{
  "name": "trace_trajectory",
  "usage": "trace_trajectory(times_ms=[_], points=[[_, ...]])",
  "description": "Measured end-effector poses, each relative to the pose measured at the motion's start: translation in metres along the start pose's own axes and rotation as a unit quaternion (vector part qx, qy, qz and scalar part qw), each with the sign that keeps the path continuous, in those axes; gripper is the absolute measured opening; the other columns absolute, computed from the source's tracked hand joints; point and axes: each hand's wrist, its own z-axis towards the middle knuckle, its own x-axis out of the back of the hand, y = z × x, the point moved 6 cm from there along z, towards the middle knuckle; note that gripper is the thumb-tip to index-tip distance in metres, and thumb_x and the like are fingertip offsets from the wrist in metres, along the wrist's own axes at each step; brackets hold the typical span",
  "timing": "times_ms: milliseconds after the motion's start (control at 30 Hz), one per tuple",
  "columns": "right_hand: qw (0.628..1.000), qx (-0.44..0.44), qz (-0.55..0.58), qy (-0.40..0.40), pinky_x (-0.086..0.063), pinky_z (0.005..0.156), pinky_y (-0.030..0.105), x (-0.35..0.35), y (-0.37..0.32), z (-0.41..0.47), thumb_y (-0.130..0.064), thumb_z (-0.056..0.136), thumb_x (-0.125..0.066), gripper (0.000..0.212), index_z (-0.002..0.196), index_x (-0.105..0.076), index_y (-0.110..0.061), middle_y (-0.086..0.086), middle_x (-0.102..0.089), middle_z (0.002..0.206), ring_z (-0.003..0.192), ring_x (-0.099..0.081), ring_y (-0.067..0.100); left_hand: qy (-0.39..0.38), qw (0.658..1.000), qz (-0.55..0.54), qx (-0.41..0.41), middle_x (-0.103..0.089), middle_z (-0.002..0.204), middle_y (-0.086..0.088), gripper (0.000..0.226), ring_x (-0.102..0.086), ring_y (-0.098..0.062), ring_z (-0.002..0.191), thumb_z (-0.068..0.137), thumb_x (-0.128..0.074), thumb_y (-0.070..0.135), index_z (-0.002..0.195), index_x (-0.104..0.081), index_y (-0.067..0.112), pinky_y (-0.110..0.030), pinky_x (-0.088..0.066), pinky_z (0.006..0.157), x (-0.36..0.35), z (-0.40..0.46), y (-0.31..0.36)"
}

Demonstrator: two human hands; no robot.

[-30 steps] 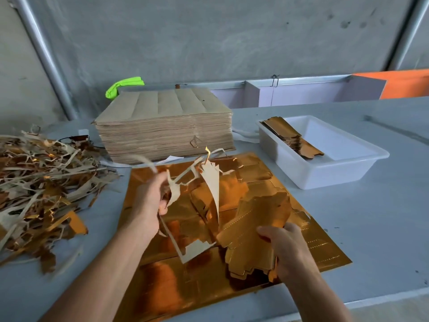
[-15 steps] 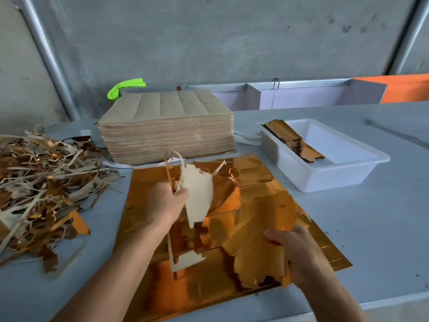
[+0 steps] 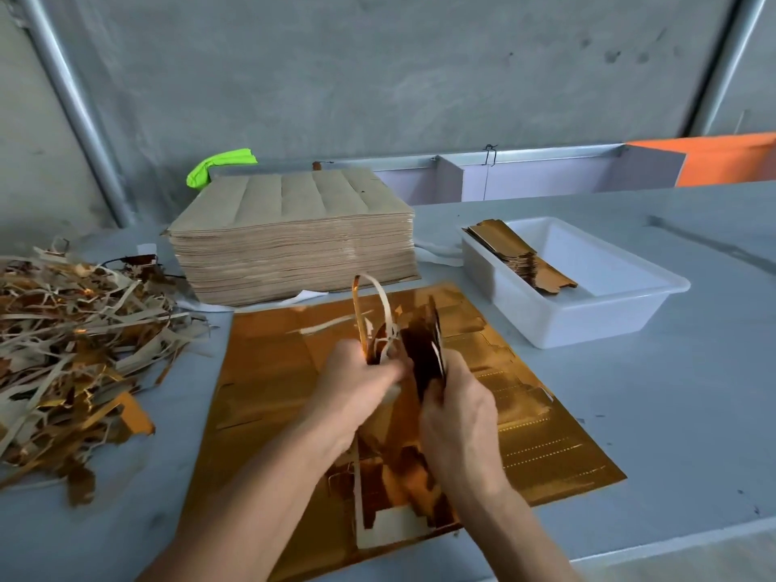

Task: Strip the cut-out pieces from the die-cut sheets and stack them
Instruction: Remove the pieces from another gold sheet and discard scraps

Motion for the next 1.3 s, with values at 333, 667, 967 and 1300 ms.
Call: trace_trajectory(times_ms=[333,667,967,1300], points=[[0.961,-0.155,0.192,-0.127,-0.055,0.069,0.029,-0.01,0.031,0.004,-0.015,0.091,-0.059,0.011,0.089,-0.064,-0.024,-0.005,-0.071,0.082,0.081,-0.069,0.012,-0.057,0.994,-0.081,0.05,-0.071,0.082,0.003,0.022,-0.064,-0.012,0.08,0.082,-0.067,0.04,0.09,-0.069,0.02,-0.028,-0.043,0.062,0.006,0.005,-0.015],[0.891,-0.344,0.289,-0.064,-0.051,0.087,0.052,0.016,0.078,0.0,-0.014,0.091,-0.059,0.015,0.09,-0.05,-0.026,0.003,-0.062,0.097,0.095,-0.06,0.028,0.21,0.968,-0.13,0.036,-0.067,0.068,-0.004,0.021,-0.04,-0.007,0.042,0.094,-0.056,0.02,0.079,-0.066,0.012,-0.021,-0.029,0.04,0.089,0.025,-0.027],[0.826,-0.428,0.359,0.073,-0.047,0.057,0.038,0.046,0.105,-0.007,-0.018,0.09,-0.062,0.045,0.132,-0.043,-0.017,0.003,-0.055,0.1,0.076,-0.055,0.023,0.319,0.944,-0.082,0.03,-0.065,0.071,-0.001,0.021,-0.045,-0.008,0.051,0.096,-0.053,0.024,0.079,-0.063,0.017,-0.023,-0.031,0.047,0.133,0.031,-0.057],[0.843,-0.425,0.319,0.082,-0.044,0.089,0.048,0.048,0.105,-0.001,-0.021,0.092,-0.059,0.044,0.134,-0.044,-0.014,0.005,-0.055,0.112,0.1,-0.054,0.031,0.215,0.893,0.388,-0.081,-0.056,0.108,-0.002,0.032,-0.05,-0.016,0.082,0.09,-0.056,0.011,0.116,-0.066,0.027,-0.027,-0.044,0.064,0.105,0.04,-0.045]])
